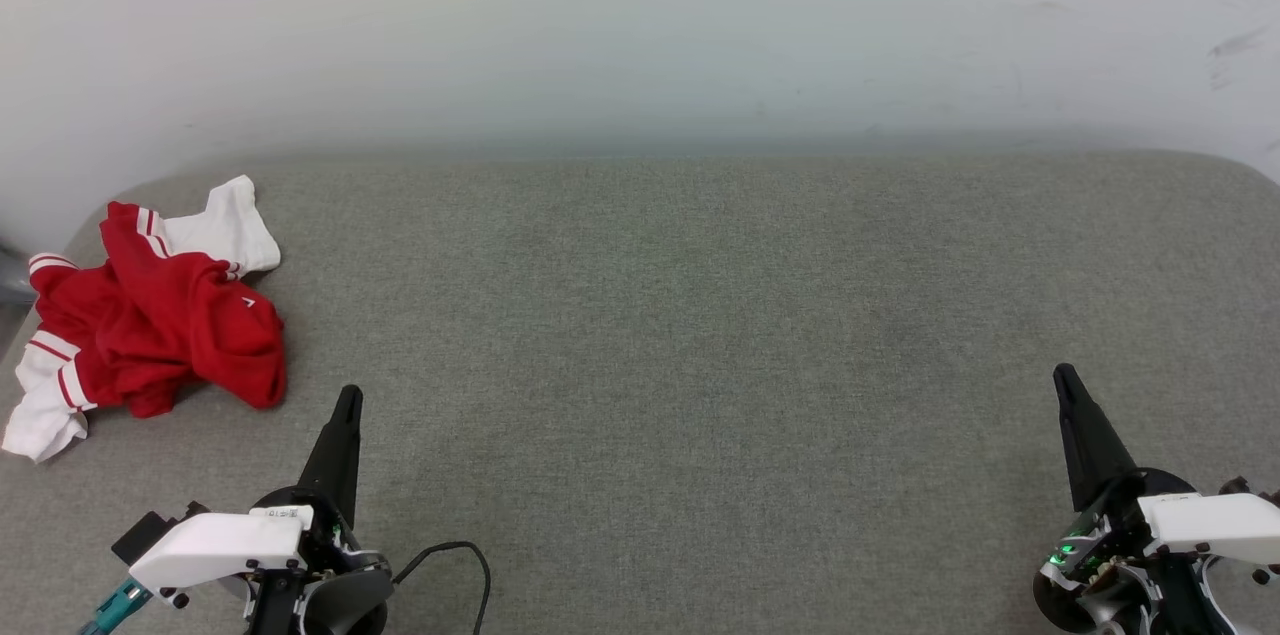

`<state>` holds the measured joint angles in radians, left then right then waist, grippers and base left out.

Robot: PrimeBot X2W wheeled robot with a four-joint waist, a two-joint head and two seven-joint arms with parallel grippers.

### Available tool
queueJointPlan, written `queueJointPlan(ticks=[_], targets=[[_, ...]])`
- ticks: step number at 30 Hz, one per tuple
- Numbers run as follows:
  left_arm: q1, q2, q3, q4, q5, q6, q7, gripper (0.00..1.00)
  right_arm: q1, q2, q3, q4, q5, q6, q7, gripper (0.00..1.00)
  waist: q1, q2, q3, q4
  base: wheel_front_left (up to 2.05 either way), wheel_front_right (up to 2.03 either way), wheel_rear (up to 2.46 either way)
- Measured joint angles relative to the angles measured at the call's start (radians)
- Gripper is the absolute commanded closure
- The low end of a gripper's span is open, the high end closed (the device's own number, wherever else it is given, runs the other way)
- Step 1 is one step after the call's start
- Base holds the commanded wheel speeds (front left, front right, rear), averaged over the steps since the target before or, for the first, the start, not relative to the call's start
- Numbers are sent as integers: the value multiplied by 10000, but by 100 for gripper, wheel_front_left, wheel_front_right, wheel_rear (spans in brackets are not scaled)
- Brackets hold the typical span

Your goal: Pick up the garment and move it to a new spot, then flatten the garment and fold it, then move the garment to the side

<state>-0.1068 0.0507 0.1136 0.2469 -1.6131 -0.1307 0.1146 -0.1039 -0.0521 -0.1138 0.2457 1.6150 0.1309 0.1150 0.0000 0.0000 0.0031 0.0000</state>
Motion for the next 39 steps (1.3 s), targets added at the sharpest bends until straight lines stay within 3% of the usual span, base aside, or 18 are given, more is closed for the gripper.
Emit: queueJointPlan(ticks=[37, 38, 39], targets=[[0, 0, 0, 0, 0, 0, 0, 100, 0, 0, 0, 0, 0, 0, 0, 100, 0, 0, 0, 0, 0, 0, 0], [9, -2, -6, 19, 0, 2, -2, 0, 12, 0, 0, 15, 2, 0, 0, 0, 0, 0, 0, 0, 0, 0, 0], [40, -6, -17, 92, 0, 2, -4, 0, 58, 2, 6, 90, 2, 0, 0, 0, 0, 0, 0, 0, 0, 0, 0]])
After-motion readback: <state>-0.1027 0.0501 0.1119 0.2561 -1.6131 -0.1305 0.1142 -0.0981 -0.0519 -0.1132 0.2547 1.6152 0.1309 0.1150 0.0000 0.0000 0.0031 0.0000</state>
